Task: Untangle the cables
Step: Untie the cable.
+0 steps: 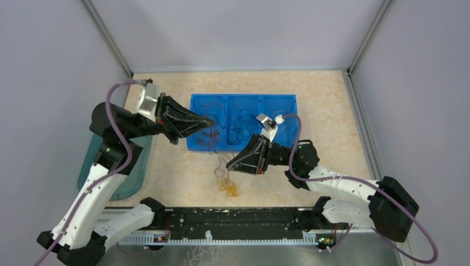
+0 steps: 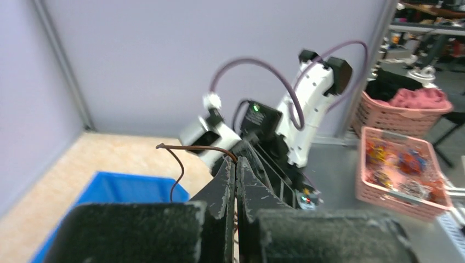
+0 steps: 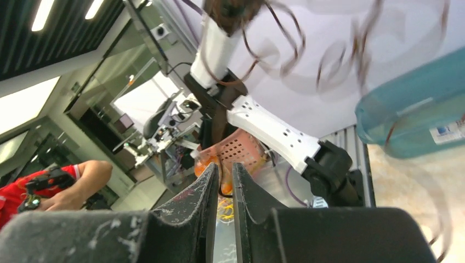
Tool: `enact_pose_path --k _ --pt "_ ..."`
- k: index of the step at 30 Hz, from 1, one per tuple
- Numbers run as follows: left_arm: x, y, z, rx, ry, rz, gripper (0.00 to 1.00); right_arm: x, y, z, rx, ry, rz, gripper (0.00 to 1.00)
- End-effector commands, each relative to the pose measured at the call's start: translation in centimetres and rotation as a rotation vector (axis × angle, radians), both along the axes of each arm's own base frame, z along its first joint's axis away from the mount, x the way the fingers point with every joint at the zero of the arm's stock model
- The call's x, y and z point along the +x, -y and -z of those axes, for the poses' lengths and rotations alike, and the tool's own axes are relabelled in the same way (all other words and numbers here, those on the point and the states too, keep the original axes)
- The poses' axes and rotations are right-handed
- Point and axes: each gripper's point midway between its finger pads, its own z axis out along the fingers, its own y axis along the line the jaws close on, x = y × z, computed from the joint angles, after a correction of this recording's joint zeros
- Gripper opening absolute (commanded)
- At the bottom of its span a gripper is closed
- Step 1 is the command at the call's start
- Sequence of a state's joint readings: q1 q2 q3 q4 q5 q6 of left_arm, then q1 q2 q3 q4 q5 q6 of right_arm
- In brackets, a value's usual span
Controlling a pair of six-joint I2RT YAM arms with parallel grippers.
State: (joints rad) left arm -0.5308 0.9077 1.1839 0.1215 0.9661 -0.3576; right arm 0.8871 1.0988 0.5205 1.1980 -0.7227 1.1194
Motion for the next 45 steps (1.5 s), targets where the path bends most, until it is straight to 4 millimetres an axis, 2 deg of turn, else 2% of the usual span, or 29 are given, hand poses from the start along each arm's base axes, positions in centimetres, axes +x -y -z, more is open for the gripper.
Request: enact_pose_path --k 1,9,14,15,16,18,22,25,28,33,40,45 --pt "1.5 -1.0 -3.8 -0.072 0.158 -0.144 0.00 0.2 1.0 -0.3 0.046 0.039 0.071 0.16" --pt "2.0 -1.2 -4.2 -0.080 0.199 -0.184 0.00 0.5 1.3 -0.2 0.054 0.034 0.109 0.11" --pt "3.0 -2.1 -6.4 -0.103 0.335 -0.286 0.00 2.1 0.9 4.1 -0.100 -0.001 0.209 0.05" --pt "2.9 -2.1 -6.6 -0.099 0.340 -0.284 0.00 2.5 1.0 4.7 -0.113 -0.004 0.239 0.07" --pt "2.5 -1.9 -6.4 -0.086 0.341 -0.255 0.00 2.8 1.2 4.9 -0.124 0.000 0.266 0.16" --pt "1.5 -1.3 -5.5 -0.051 0.325 -0.170 0.00 4.1 1.5 4.2 -0.144 0.014 0.358 0.37" --pt "-0.8 -0.6 -3.4 0.005 0.243 0.007 0.00 6.8 3.2 -0.8 -0.052 0.061 0.569 0.54" --pt "-1.6 -0.5 -2.6 0.021 0.203 0.066 0.00 6.7 3.6 -3.4 -0.005 0.127 0.593 0.65" --pt "-1.7 -0.5 -2.5 0.021 0.200 0.072 0.00 6.4 2.8 -4.6 -0.028 0.198 0.562 0.75" --pt "-2.0 -0.6 -2.5 0.014 0.193 0.081 0.00 6.2 2.2 -5.4 -0.043 0.218 0.536 0.72" --pt "-2.1 -0.6 -2.6 0.007 0.189 0.082 0.00 5.8 1.4 -4.9 -0.045 0.183 0.475 0.57" --pt "-2.0 -0.6 -2.6 0.007 0.188 0.079 0.00 5.9 0.8 -5.2 -0.016 0.165 0.452 0.54"
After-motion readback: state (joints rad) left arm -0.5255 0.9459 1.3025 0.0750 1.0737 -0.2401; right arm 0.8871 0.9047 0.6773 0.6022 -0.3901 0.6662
